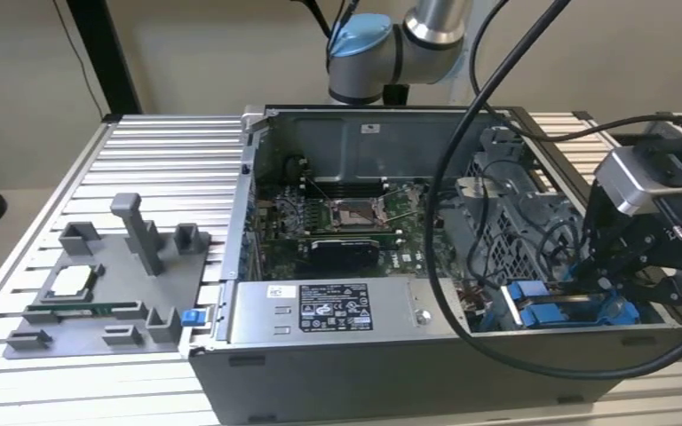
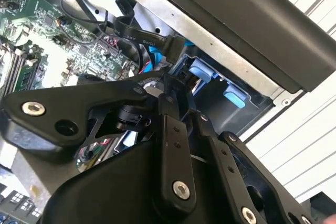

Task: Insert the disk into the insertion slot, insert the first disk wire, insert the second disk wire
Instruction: 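Insert the first disk wire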

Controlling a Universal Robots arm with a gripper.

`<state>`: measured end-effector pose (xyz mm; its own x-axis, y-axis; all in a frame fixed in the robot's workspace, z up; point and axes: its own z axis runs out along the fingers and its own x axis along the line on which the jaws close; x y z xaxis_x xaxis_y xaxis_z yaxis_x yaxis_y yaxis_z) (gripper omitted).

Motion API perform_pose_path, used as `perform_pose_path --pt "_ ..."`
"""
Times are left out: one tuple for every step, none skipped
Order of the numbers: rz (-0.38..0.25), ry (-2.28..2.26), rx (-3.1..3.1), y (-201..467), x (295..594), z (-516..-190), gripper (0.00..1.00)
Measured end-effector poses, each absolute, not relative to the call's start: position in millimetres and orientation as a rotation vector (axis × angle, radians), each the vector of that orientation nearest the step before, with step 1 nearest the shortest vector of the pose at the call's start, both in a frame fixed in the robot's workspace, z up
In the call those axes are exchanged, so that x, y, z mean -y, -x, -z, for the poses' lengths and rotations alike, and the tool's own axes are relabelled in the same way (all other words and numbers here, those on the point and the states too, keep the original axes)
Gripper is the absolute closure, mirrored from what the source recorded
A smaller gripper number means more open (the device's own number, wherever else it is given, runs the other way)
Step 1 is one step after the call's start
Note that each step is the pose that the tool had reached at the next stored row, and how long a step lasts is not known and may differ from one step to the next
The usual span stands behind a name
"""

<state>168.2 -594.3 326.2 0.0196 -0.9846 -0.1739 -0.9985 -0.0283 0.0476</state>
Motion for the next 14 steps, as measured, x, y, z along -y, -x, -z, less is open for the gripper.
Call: perform_pose_path --pt "-0.243 2.178 -2.126 -168.2 594.3 -325.9 1.0" --pt "-0.243 2.178 -2.126 -168.2 594.3 -325.9 1.0" --pt "-0.243 2.177 -2.127 -168.1 594.2 -327.8 1.0" --pt "-0.245 2.175 -2.126 -168.1 594.3 -331.0 0.0" --pt "-0.244 2.175 -2.127 -168.1 594.3 -336.3 0.0" --pt "-0.243 2.175 -2.129 -168.1 594.3 -341.0 0.0" --pt "-0.243 2.174 -2.129 -168.1 594.4 -343.8 0.0" --pt "-0.243 2.174 -2.13 -168.1 594.4 -347.3 0.0" --pt "-0.243 2.173 -2.13 -168.1 594.3 -351.2 0.0" --pt "-0.243 2.173 -2.13 -168.1 594.3 -355.4 0.0" --pt "-0.243 2.173 -2.13 -168.2 594.1 -359.1 0.0" --pt "-0.243 2.173 -2.13 -168.2 593.9 -362.9 0.0" --pt "-0.243 2.173 -2.13 -168.2 593.8 -366.3 0.0" --pt "-0.243 2.173 -2.13 -168.2 593.7 -369.5 0.0"
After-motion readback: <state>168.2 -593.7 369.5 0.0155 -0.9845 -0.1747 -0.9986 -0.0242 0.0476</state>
